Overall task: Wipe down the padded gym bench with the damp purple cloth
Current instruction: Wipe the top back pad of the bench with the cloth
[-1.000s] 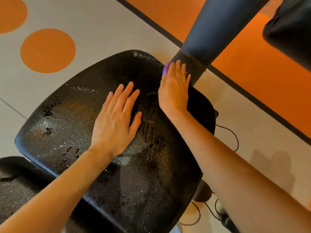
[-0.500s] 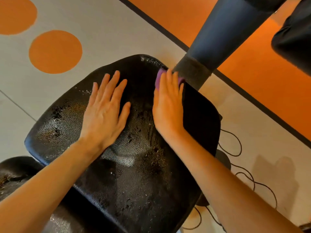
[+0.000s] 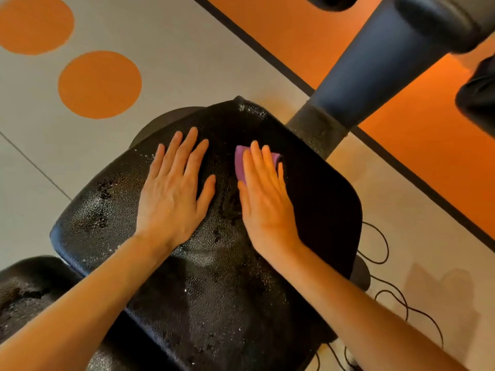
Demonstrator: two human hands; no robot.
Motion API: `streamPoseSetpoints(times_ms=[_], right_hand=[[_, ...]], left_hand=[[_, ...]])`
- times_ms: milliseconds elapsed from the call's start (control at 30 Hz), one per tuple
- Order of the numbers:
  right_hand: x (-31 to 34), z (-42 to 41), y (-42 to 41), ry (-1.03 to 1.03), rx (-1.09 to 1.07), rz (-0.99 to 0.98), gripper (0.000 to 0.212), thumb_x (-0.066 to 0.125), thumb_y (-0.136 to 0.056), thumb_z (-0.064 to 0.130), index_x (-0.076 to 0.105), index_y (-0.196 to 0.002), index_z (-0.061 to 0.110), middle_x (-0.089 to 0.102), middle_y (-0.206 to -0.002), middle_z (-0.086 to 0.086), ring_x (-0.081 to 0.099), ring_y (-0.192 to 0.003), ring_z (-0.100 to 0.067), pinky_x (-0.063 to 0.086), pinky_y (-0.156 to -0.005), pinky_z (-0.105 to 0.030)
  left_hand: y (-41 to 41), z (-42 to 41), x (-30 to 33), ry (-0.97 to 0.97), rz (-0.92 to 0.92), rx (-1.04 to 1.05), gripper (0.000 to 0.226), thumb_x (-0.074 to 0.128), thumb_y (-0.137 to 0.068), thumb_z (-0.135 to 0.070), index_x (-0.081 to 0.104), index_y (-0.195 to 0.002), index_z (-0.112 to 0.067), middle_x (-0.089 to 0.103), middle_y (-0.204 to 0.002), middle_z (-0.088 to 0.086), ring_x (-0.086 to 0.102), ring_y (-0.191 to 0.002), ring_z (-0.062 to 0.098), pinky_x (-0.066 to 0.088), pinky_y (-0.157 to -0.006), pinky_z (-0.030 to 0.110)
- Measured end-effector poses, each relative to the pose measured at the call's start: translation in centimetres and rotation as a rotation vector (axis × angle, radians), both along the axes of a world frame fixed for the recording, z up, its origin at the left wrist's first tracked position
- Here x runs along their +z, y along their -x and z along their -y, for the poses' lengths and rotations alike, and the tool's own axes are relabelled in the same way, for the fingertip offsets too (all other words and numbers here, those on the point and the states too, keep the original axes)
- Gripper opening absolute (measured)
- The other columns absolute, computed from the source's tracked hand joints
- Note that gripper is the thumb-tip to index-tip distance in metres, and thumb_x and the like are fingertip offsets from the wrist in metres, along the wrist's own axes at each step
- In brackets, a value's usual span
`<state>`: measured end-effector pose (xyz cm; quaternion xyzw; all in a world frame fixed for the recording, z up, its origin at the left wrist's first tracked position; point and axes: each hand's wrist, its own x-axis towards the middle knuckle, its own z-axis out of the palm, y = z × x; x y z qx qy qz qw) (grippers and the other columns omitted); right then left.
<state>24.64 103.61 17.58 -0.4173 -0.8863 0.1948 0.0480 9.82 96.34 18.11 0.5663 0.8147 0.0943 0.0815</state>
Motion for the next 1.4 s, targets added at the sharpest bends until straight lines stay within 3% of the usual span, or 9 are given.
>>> streamPoseSetpoints(times_ms=[200,367,533,633,733,933,1133,1300,1400], right_hand=[[-0.9,-8.2,5.4,-0.032,-0.285,0.014,0.052,0.029,-0.104,0.023,0.017,-0.152,0.008,0.014,-0.161,-0.014,0.008,-0.150,-0.028,0.011,-0.122,-0.047],[0.0,-0.7,0.4,0.013,0.022,-0.027,0.055,0.032,-0.101,0.025,0.017,-0.152,0.010,0.014,-0.161,-0.010,0.006,-0.150,-0.024,0.010,-0.123,-0.042],[-0.6,-8.7,6.0,-0.004,-0.025,-0.013,0.051,0.028,-0.105,0.024,0.015,-0.152,0.009,0.010,-0.161,-0.013,0.005,-0.150,-0.027,0.010,-0.123,-0.048],[-0.6,-7.9,1.5,0.043,0.134,-0.069,0.051,0.028,-0.104,0.023,0.014,-0.152,0.013,0.012,-0.161,-0.009,0.005,-0.150,-0.022,0.013,-0.123,-0.046],[-0.4,-6.3,-3.0,0.099,0.114,-0.086,0.053,0.027,-0.102,0.026,0.013,-0.152,0.015,0.014,-0.161,-0.006,0.006,-0.149,-0.017,0.015,-0.123,-0.044],[-0.6,-11.3,8.1,0.070,0.103,-0.059,0.048,0.028,-0.105,0.023,0.021,-0.151,0.009,0.015,-0.161,-0.011,0.009,-0.150,-0.024,0.012,-0.123,-0.043],[-0.4,-7.2,-2.2,0.064,0.171,-0.103,0.050,0.033,-0.104,0.019,0.022,-0.152,0.012,0.017,-0.161,-0.005,0.009,-0.150,-0.017,0.014,-0.123,-0.037],[-0.7,-11.1,7.6,0.031,0.149,-0.079,0.048,0.028,-0.105,0.023,0.022,-0.150,0.009,0.019,-0.160,-0.010,0.012,-0.149,-0.023,0.013,-0.123,-0.043],[-0.9,-10.8,5.7,0.036,0.219,-0.096,0.048,0.030,-0.105,0.022,0.023,-0.151,0.009,0.019,-0.160,-0.009,0.012,-0.150,-0.022,0.014,-0.123,-0.039]], left_hand=[[0.0,-0.1,-0.2,-0.013,-0.002,-0.002,0.060,0.031,-0.102,-0.044,0.027,-0.154,-0.016,0.019,-0.164,0.005,0.010,-0.154,0.023,0.006,-0.126,0.041],[0.1,0.0,-0.1,-0.005,-0.007,0.005,0.060,0.030,-0.101,-0.045,0.027,-0.154,-0.016,0.018,-0.165,0.005,0.010,-0.154,0.022,0.005,-0.126,0.039],[0.1,0.0,-0.3,-0.012,-0.008,0.003,0.060,0.030,-0.101,-0.045,0.027,-0.154,-0.016,0.017,-0.165,0.004,0.009,-0.154,0.021,0.004,-0.126,0.039],[0.1,0.0,-0.4,-0.009,-0.007,-0.002,0.060,0.030,-0.101,-0.046,0.027,-0.154,-0.016,0.017,-0.165,0.004,0.009,-0.154,0.022,0.006,-0.126,0.041],[0.2,0.0,-0.2,-0.002,-0.008,0.005,0.061,0.029,-0.101,-0.046,0.027,-0.154,-0.016,0.017,-0.165,0.005,0.009,-0.154,0.022,0.006,-0.126,0.042],[0.1,-0.2,-0.3,-0.001,-0.015,0.004,0.060,0.031,-0.101,-0.045,0.028,-0.154,-0.016,0.018,-0.165,0.004,0.010,-0.154,0.022,0.007,-0.126,0.041],[0.2,-0.1,-0.2,-0.010,-0.006,0.008,0.060,0.032,-0.101,-0.045,0.028,-0.154,-0.016,0.018,-0.164,0.005,0.011,-0.154,0.023,0.009,-0.126,0.043],[0.2,-0.1,-0.3,0.000,-0.016,0.008,0.060,0.030,-0.101,-0.046,0.027,-0.154,-0.017,0.017,-0.165,0.004,0.010,-0.154,0.022,0.008,-0.126,0.042],[0.1,-0.2,-0.4,-0.001,-0.013,0.007,0.060,0.030,-0.101,-0.046,0.027,-0.154,-0.018,0.017,-0.165,0.004,0.010,-0.154,0.021,0.008,-0.126,0.042]])
